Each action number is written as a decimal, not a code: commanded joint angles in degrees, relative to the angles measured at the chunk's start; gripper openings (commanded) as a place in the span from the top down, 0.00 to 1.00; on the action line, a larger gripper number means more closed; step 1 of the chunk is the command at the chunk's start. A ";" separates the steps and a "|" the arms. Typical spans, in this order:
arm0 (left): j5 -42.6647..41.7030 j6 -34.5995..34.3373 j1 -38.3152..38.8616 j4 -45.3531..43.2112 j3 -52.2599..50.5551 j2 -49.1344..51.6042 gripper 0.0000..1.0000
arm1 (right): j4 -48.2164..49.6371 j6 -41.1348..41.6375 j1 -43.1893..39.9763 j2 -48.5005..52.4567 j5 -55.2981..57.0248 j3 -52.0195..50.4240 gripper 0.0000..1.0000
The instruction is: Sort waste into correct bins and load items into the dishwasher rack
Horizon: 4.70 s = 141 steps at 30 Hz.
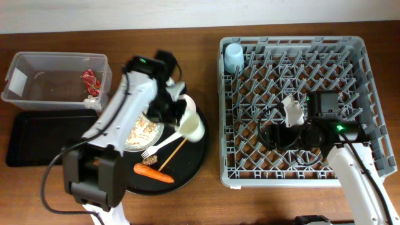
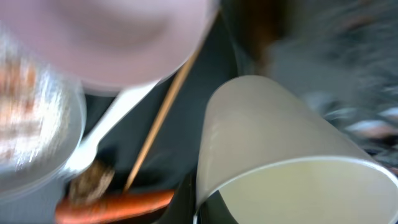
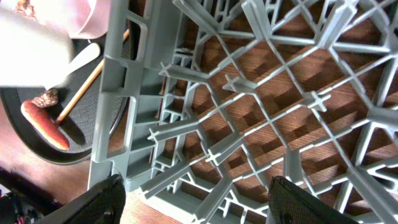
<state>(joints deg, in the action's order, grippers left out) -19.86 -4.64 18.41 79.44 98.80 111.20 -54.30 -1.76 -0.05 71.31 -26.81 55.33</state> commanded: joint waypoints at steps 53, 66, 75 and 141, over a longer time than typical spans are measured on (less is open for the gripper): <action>2.62 1.16 -12.13 -0.85 5.44 -1.18 0.69 | 18.69 4.07 0.07 -0.59 -13.73 14.01 0.80; 9.64 -1.79 -14.34 -0.04 5.44 -1.18 0.69 | 14.73 -1.22 12.81 23.21 21.14 28.00 0.81; 9.64 -1.79 -14.34 -0.07 5.44 -1.18 0.68 | 18.56 -0.98 13.55 30.77 21.22 28.00 0.43; 14.73 -8.61 -33.44 1.62 -1.55 -3.56 0.57 | 7.74 25.51 37.44 53.48 28.65 41.70 0.77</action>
<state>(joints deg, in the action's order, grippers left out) -4.49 -12.93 -15.07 81.12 97.54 109.71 -46.37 21.23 37.50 123.72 0.64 97.91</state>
